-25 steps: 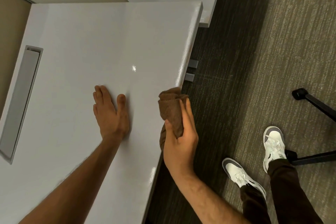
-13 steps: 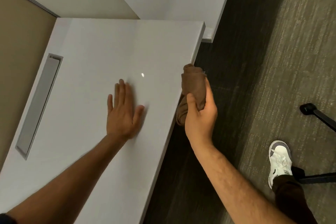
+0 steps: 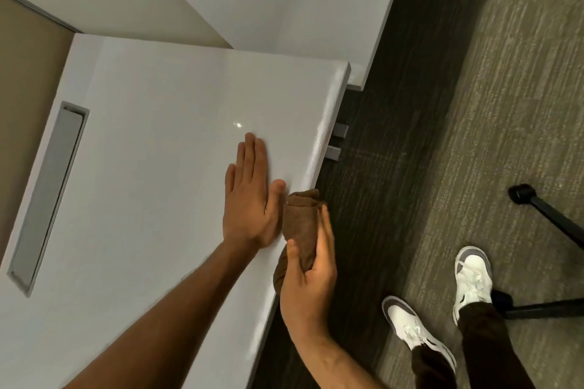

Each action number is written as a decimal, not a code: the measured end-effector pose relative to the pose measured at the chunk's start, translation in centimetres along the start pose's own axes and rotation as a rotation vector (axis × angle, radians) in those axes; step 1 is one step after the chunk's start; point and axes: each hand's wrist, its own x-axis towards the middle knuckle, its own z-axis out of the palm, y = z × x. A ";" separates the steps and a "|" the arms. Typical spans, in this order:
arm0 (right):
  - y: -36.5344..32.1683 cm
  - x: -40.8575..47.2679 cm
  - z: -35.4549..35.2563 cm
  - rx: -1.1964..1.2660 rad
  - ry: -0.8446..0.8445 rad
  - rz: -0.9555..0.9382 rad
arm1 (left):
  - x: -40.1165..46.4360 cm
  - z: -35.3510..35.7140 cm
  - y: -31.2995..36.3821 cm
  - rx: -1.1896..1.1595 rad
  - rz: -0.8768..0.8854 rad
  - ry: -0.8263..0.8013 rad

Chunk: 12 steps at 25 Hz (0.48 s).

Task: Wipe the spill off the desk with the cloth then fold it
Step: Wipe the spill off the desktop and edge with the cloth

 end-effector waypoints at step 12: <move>-5.3 14.0 0.1 0.043 0.063 -0.134 | -0.1 -0.5 0.6 0.043 -0.020 -0.016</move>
